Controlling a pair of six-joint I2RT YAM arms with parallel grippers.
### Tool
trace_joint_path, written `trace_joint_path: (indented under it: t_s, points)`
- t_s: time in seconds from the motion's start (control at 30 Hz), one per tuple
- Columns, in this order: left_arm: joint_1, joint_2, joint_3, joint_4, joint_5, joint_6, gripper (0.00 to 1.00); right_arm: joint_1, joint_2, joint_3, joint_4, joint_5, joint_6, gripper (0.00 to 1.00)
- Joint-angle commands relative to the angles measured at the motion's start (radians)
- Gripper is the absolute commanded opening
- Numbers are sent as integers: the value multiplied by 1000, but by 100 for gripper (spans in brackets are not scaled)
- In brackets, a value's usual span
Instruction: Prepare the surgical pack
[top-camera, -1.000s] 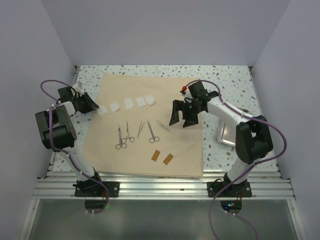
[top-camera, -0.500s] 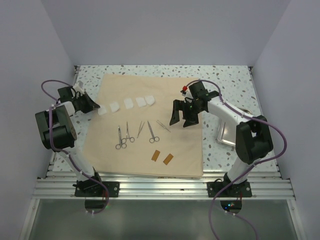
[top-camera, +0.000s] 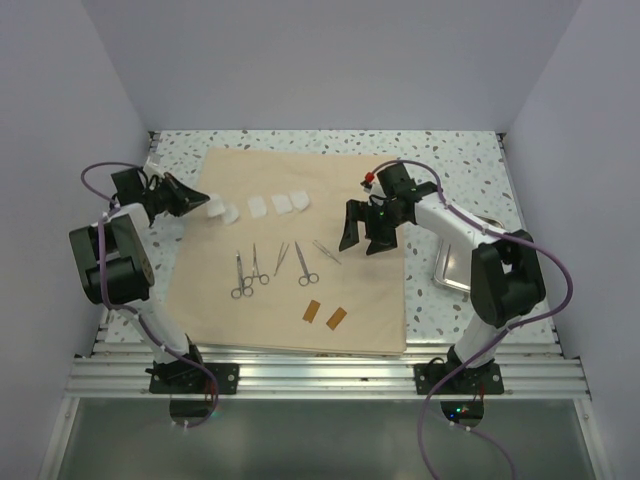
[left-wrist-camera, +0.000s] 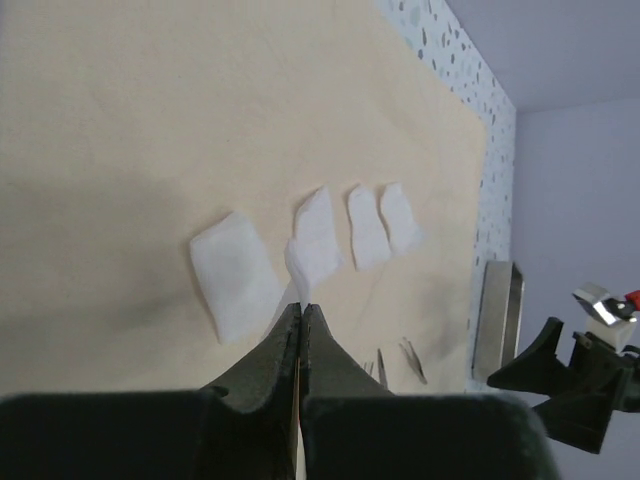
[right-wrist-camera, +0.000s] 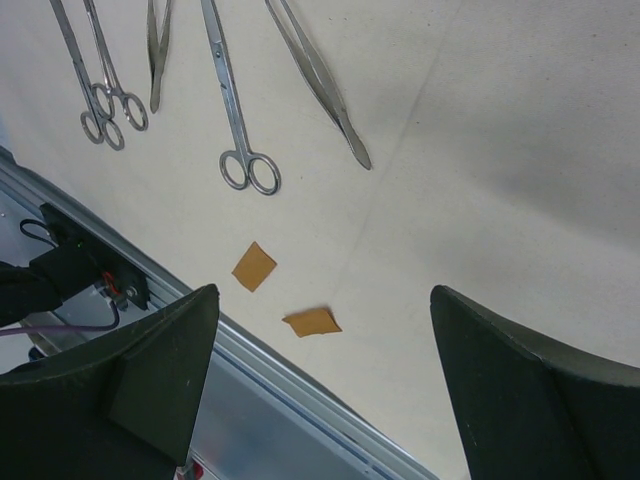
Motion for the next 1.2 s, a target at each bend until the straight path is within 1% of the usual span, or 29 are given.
trace_joint_path:
  t_s: [0.0,0.03,0.13,0.23,0.4,0.67,0.93,1.17]
  points:
    - [-20,20,-4,145,96,-142,0,-6,-2,9,12,-16,-5,91]
    - [-24,23,-12,183,97,-159,0,-6,-2,7,12,-16,-3,91]
    - [-46,51,-24,231,107,-211,0,-5,-3,8,14,-16,-3,91]
    - [-69,71,-21,237,98,-223,0,-6,0,15,9,-15,-5,91]
    - [-75,100,-32,266,99,-245,0,-6,0,15,5,-9,-9,91]
    - [-75,124,-20,245,81,-225,0,-6,9,19,2,-9,-12,91]
    - [-40,147,-1,161,68,-174,0,-14,4,13,2,-6,-17,91]
    - [-37,179,36,122,64,-150,0,-14,14,16,5,-10,-15,91]
